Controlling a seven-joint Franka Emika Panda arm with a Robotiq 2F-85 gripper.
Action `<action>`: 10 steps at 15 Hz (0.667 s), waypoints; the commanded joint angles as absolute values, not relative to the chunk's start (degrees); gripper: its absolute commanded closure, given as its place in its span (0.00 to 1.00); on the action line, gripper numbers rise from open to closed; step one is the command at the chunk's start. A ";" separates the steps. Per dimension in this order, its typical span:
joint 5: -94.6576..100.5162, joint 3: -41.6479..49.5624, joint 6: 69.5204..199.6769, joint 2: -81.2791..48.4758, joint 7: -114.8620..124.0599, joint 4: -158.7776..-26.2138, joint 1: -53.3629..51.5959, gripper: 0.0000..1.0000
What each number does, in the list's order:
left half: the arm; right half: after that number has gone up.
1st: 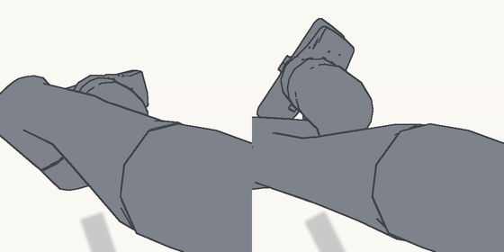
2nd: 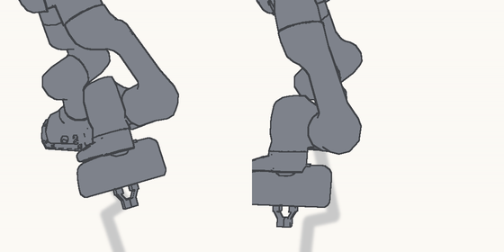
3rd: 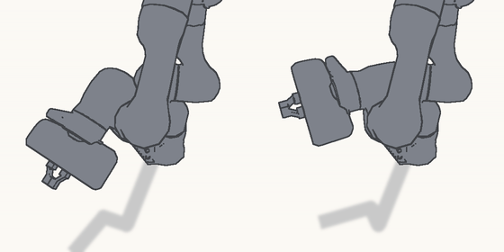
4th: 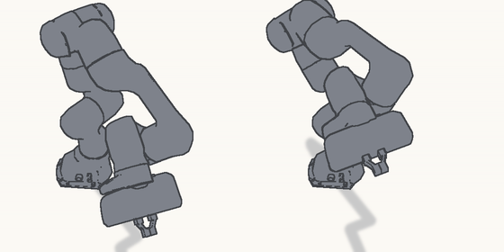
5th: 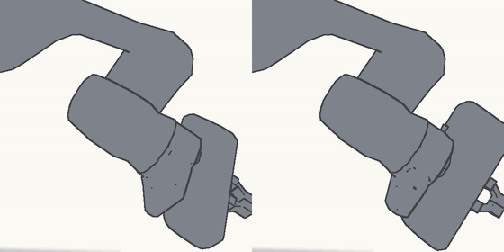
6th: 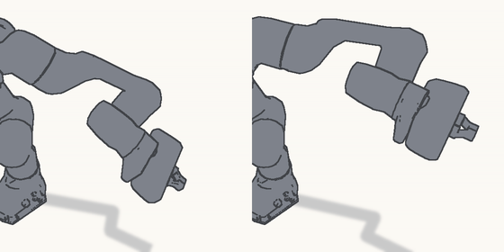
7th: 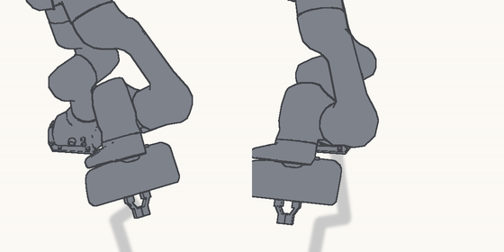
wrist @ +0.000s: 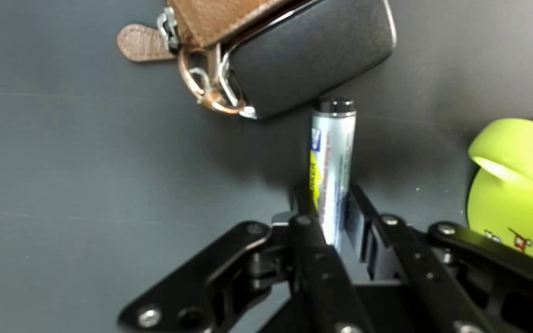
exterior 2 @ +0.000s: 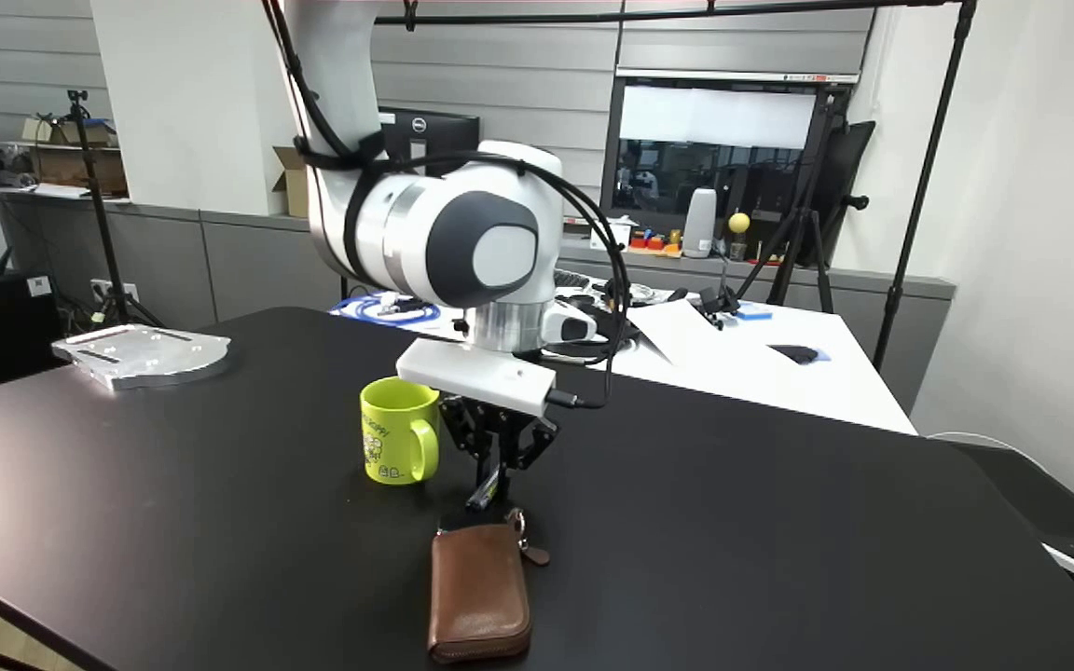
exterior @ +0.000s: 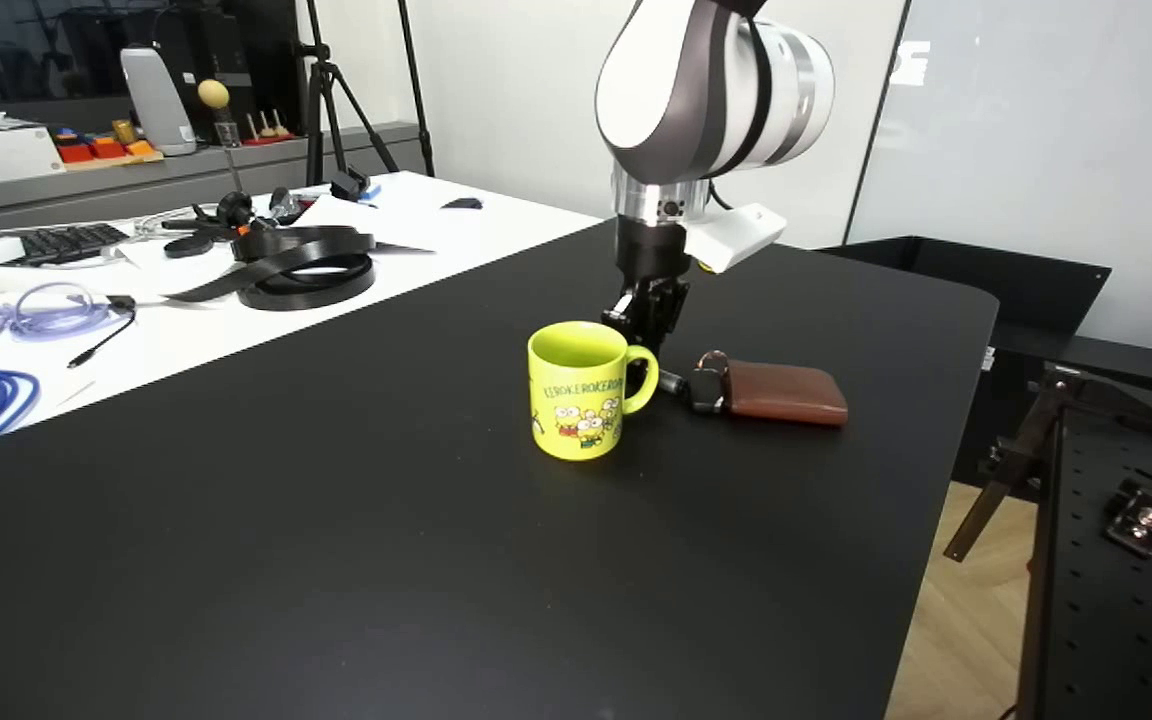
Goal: Put the marker in the mug
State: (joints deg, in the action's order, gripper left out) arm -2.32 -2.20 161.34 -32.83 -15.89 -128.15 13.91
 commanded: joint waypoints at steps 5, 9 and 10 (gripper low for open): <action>-0.39 -0.82 154.68 -28.34 -13.90 -128.21 10.92 0.95; 2.04 0.87 144.79 -22.54 -11.36 -128.09 6.83 0.95; 3.13 1.61 142.08 -20.74 -9.40 -128.05 5.30 0.95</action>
State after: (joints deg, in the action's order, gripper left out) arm 0.28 -0.54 149.29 -26.11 -14.40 -127.91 9.11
